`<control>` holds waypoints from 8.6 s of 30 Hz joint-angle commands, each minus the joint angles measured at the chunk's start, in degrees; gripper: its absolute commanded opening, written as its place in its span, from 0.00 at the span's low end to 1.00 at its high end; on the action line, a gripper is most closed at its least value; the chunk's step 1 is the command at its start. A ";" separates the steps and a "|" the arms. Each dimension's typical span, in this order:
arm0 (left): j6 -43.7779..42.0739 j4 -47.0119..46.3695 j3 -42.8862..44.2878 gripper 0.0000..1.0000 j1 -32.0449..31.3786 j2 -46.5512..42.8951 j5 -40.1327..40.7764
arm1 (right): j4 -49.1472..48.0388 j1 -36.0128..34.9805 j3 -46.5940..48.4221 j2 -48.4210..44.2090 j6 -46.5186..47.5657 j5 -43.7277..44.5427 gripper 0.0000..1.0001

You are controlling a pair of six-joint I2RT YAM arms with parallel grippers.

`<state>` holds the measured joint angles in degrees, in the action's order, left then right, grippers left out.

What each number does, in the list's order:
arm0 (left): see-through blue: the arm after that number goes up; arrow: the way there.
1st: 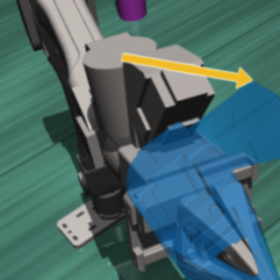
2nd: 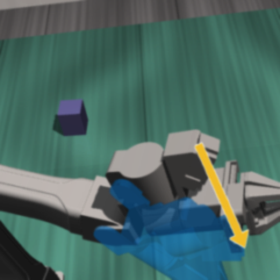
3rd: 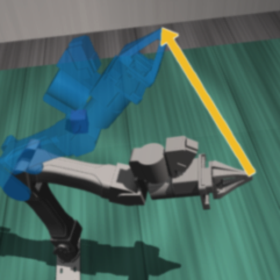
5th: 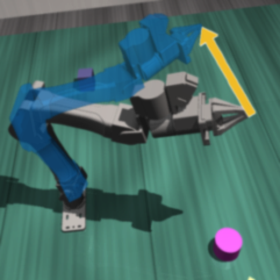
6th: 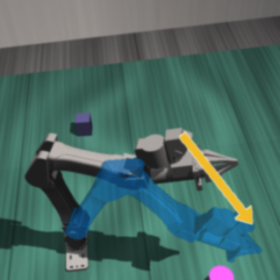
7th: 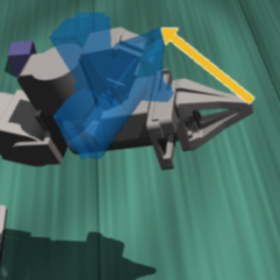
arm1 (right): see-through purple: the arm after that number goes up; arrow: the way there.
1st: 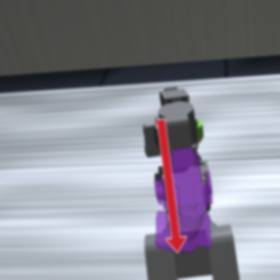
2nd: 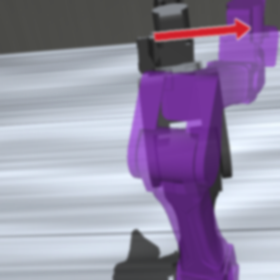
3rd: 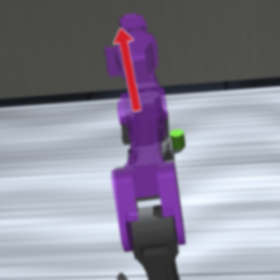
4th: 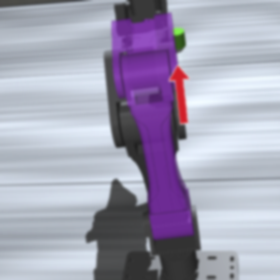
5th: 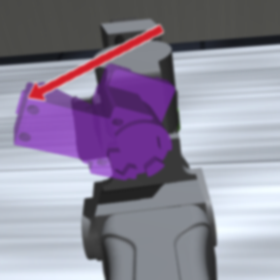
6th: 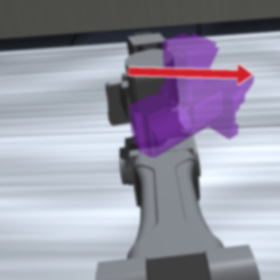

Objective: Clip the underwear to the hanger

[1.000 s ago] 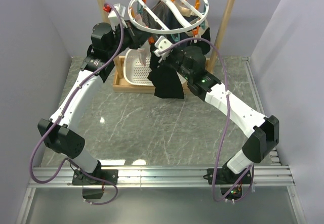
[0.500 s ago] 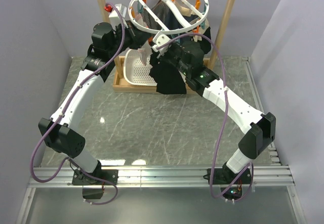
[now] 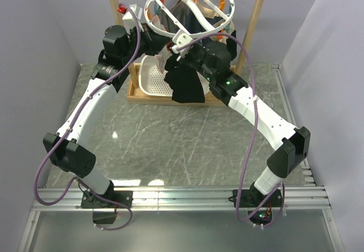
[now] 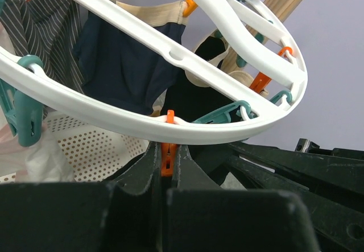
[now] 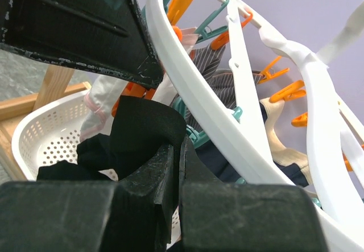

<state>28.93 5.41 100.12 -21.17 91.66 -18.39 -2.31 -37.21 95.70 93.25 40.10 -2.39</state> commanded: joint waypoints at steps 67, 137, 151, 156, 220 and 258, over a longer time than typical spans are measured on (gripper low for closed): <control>1.15 -3.68 -19.68 0.99 10.97 -19.49 -15.09 | 12.41 0.03 -5.17 -7.82 -17.06 -17.73 0.60; -36.75 -0.31 -37.27 0.00 6.05 -25.92 -23.35 | -58.58 15.85 -31.97 16.78 -107.32 -55.00 0.73; -33.59 -2.77 -36.66 0.00 5.96 -25.83 -23.80 | -71.69 14.01 -34.53 24.34 -119.45 -51.75 0.81; -32.27 -3.82 -36.04 0.00 5.96 -25.56 -23.88 | -78.28 13.48 -34.79 28.29 -126.57 -51.40 0.82; -15.39 -1.99 -30.07 0.00 0.78 -12.39 -4.82 | -93.93 14.36 -39.19 13.19 -141.16 -62.38 0.40; -4.06 -3.03 -27.25 0.00 1.22 -9.65 -11.84 | -6.32 13.92 -25.04 -0.26 -65.07 -55.18 0.36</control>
<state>23.49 5.56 71.59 -19.59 83.13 -28.69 -18.48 -23.11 67.77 95.37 -34.41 -60.62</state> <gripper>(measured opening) 0.028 0.383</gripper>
